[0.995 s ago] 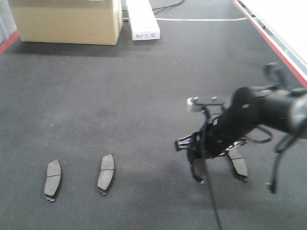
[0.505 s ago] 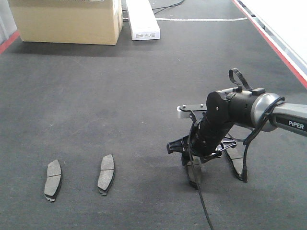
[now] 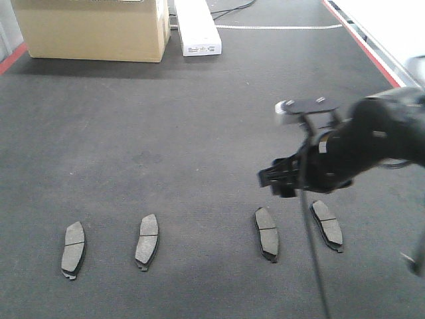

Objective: Move and align brake pads A on conveyor

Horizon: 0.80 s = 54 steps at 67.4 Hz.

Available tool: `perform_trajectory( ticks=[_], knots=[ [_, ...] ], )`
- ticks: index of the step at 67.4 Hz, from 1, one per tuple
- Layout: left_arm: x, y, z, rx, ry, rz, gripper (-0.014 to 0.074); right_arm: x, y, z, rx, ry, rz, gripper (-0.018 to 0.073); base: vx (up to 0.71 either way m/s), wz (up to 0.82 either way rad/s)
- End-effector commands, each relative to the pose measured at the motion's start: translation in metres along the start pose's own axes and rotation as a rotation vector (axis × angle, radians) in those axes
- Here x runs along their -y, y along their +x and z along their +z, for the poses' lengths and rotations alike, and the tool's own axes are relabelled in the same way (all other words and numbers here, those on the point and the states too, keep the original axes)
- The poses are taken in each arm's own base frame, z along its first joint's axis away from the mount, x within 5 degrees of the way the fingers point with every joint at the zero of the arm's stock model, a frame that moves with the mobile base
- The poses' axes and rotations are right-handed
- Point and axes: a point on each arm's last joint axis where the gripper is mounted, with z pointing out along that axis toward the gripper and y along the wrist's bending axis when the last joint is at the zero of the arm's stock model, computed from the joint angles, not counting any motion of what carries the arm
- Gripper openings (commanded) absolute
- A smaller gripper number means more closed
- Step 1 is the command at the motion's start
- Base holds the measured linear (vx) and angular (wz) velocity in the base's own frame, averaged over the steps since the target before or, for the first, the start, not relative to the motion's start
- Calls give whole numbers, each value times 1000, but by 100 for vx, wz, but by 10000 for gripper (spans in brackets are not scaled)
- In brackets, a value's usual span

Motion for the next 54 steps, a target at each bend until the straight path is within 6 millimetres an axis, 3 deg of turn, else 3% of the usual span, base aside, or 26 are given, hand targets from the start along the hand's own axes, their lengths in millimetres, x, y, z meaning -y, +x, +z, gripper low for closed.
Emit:
perform_trajectory(
  ticks=[1, 15, 28, 43, 54],
  knots=[
    [2, -11, 0, 63, 20, -2, 354, 4, 4, -51, 189, 6, -25, 484, 0, 0],
    [2, -11, 0, 63, 20, -2, 354, 13, 49, -110, 349, 4, -37, 484, 0, 0],
    [3, -16, 0, 112, 31, -2, 354, 21, 101, -148, 513, -16, -32, 484, 0, 0],
    [4, -17, 0, 128, 36, -2, 354, 30, 167, -173, 681, -29, -30, 484, 0, 0],
    [4, -17, 0, 125, 35, -2, 354, 36, 208, -174, 821, -39, -40, 484, 0, 0]
  ],
)
